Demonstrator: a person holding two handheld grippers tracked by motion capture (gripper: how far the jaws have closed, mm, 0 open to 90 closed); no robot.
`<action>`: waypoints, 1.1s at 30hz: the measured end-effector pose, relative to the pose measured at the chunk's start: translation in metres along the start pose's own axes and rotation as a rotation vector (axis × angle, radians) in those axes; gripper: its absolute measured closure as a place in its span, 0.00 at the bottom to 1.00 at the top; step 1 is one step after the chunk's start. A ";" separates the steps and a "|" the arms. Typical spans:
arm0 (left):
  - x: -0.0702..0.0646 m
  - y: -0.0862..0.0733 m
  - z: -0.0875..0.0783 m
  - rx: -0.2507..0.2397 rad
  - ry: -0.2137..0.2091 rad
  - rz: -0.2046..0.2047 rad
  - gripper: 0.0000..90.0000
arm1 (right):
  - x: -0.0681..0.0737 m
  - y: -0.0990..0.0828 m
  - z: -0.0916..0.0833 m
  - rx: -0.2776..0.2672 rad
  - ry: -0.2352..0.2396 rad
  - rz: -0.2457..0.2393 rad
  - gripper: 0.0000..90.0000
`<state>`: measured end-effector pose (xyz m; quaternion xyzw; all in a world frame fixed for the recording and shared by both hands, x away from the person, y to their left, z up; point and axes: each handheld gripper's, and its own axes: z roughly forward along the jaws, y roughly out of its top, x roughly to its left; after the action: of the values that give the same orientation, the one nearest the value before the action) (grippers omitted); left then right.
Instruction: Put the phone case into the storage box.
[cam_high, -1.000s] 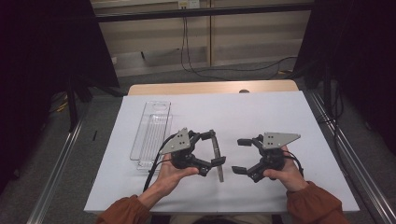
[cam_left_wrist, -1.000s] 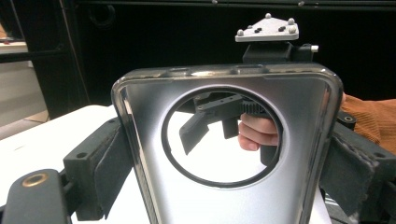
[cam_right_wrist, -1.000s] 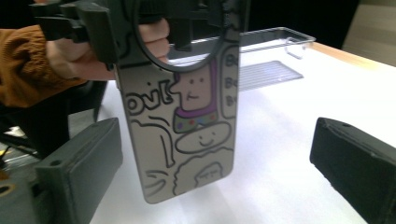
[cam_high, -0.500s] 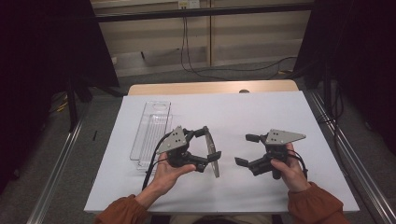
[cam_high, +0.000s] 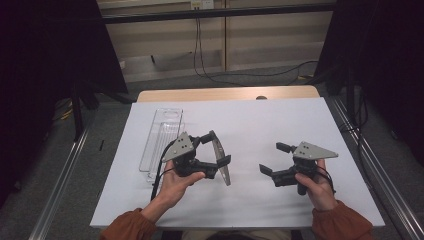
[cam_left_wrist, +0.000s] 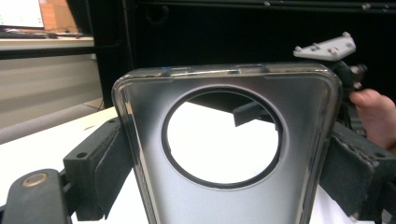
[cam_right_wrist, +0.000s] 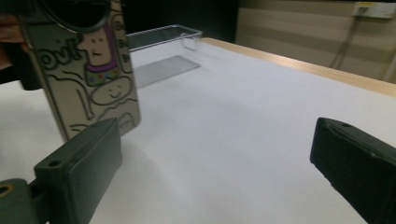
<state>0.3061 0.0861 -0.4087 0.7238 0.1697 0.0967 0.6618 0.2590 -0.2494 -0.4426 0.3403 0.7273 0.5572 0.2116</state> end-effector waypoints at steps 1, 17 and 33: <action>0.000 0.000 0.000 -0.009 0.008 -0.008 0.13 | 0.000 -0.001 -0.002 -0.002 -0.017 0.007 0.02; 0.005 0.004 -0.011 -0.012 0.106 -0.038 0.13 | -0.006 -0.016 -0.028 -0.056 -0.142 0.045 0.02; 0.013 0.012 -0.022 -0.039 0.147 -0.060 0.13 | -0.013 -0.029 -0.055 -0.045 -0.321 0.112 0.02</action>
<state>0.3116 0.1110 -0.3951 0.6963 0.2373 0.1329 0.6642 0.2226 -0.2995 -0.4555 0.4599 0.6515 0.5228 0.3012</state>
